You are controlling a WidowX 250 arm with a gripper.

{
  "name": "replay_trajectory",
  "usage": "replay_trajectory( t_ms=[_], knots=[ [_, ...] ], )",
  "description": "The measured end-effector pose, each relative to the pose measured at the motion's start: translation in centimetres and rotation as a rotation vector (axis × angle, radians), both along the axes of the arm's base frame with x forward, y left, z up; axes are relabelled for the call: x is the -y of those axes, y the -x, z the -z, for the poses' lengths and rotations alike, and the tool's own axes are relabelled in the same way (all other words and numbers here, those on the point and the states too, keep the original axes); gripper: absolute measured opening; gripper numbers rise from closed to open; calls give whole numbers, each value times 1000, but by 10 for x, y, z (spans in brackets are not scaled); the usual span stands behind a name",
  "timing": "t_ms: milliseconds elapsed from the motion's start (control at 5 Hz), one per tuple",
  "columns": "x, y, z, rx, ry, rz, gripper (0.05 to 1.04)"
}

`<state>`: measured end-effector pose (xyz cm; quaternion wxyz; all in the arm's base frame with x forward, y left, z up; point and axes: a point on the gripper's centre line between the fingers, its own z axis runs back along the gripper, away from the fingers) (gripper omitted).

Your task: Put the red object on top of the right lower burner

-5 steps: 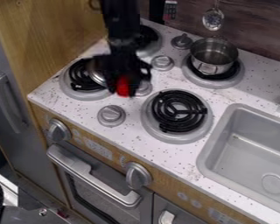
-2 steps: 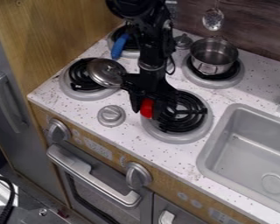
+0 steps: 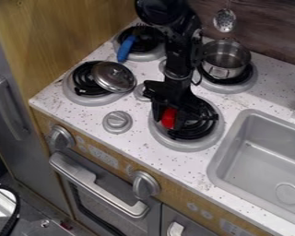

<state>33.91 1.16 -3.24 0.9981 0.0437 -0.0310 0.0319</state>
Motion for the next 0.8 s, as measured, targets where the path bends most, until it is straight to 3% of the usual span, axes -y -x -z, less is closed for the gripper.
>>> replay_trajectory(
  t_ms=[200,400,600,800],
  knots=[
    [4,-6,2,3,-8,13,606],
    [7,-10,6,-15,-23,24,908],
    [5,-8,5,-26,-30,19,1005],
    [1,-12,-26,50,-9,-12,1001]
  ],
)
